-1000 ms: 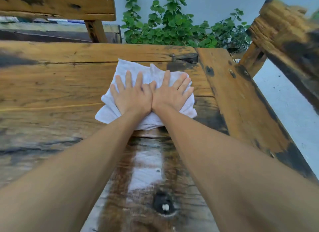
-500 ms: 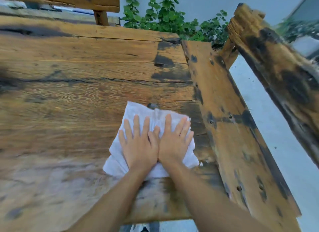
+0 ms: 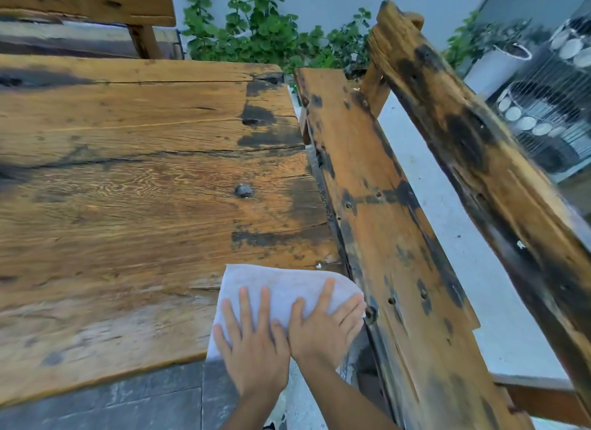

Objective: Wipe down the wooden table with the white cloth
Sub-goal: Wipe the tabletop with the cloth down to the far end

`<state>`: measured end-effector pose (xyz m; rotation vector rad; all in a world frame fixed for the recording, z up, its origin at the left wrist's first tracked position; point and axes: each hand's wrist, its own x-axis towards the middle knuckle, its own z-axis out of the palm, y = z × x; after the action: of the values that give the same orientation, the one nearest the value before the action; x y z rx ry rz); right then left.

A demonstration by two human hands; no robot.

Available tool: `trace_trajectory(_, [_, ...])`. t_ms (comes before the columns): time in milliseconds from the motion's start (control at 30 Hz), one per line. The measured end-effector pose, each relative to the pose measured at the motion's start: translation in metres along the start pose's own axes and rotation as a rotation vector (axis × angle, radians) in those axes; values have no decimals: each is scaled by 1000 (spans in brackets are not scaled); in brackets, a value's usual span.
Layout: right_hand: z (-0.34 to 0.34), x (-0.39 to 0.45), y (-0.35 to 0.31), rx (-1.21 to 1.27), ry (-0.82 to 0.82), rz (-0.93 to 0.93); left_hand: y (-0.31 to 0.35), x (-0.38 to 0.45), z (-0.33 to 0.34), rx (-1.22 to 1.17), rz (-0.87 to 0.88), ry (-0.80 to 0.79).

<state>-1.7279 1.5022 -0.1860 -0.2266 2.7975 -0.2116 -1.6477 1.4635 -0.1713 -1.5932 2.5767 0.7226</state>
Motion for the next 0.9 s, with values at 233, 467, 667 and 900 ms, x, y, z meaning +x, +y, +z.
trace_trajectory(233, [0, 19, -24, -39, 87, 58, 15, 32, -1, -1, -18, 85])
trace_trajectory(467, [8, 83, -70, -109, 83, 113, 30, 107, 0, -8, -6, 119])
trace_trajectory(667, [0, 151, -120, -94, 111, 27, 57, 183, 1, -27, -37, 166])
trace_trajectory(900, [-13, 255, -200, -85, 127, -206, 96, 300, -9, -97, -131, 250])
